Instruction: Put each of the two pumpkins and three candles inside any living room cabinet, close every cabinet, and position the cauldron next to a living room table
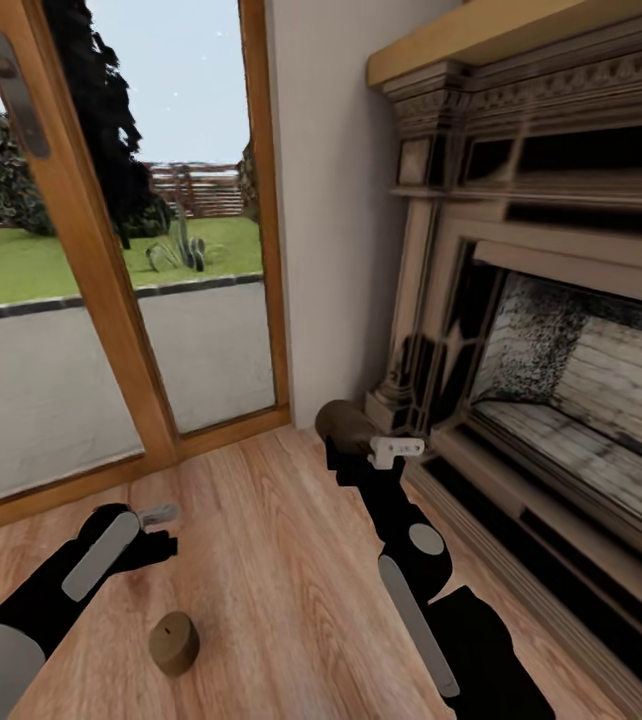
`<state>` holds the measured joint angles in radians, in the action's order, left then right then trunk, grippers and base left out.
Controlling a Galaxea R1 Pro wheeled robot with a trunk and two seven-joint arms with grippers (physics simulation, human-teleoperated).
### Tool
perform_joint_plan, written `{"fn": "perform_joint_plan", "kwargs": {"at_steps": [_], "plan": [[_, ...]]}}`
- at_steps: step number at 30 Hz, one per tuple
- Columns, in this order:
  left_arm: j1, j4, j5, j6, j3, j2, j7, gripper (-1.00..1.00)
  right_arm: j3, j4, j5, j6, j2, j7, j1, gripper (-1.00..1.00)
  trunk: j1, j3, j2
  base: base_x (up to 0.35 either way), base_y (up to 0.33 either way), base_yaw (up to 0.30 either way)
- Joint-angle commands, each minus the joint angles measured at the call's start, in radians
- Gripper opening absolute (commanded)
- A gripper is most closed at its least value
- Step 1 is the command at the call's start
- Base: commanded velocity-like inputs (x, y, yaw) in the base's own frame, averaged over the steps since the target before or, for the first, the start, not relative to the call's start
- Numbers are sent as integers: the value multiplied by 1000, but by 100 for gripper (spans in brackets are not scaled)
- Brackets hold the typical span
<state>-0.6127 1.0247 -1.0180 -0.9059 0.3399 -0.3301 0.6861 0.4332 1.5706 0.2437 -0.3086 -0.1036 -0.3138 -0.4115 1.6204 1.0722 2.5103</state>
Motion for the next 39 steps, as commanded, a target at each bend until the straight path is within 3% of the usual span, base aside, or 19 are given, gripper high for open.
{"fn": "perform_joint_plan", "kwargs": {"at_steps": [1,6,9,17,25,34,39], "plan": [[-1,0,-11,16,17,-1,10,100,2,2,8,-2,5,-8,0,-100,0,1,0,277,17,0],[-1,-46,3,48,83,-1,10,100,3,2,10,-3,29,-7,0,-100,0,1,0,101,6,0],[-1,-59,10,51,96,-1,10,100,3,2,11,-3,33,-7,0,-100,1,5,1,17,1,0],[-1,-92,17,55,100,-1,6,100,2,2,11,-2,35,-7,0,-100,4,36,3,2,0,0],[-1,-127,17,183,103,6,5,100,2,3,27,-5,34,-7,1,-100,8,67,4,0,0,0],[-1,-130,18,216,103,6,4,100,-2,2,35,1,35,-3,1,-100,12,102,7,0,0,0],[-1,-130,18,217,103,11,4,100,-3,3,36,41,40,-2,2,-100,14,121,8,0,0,0]]}}
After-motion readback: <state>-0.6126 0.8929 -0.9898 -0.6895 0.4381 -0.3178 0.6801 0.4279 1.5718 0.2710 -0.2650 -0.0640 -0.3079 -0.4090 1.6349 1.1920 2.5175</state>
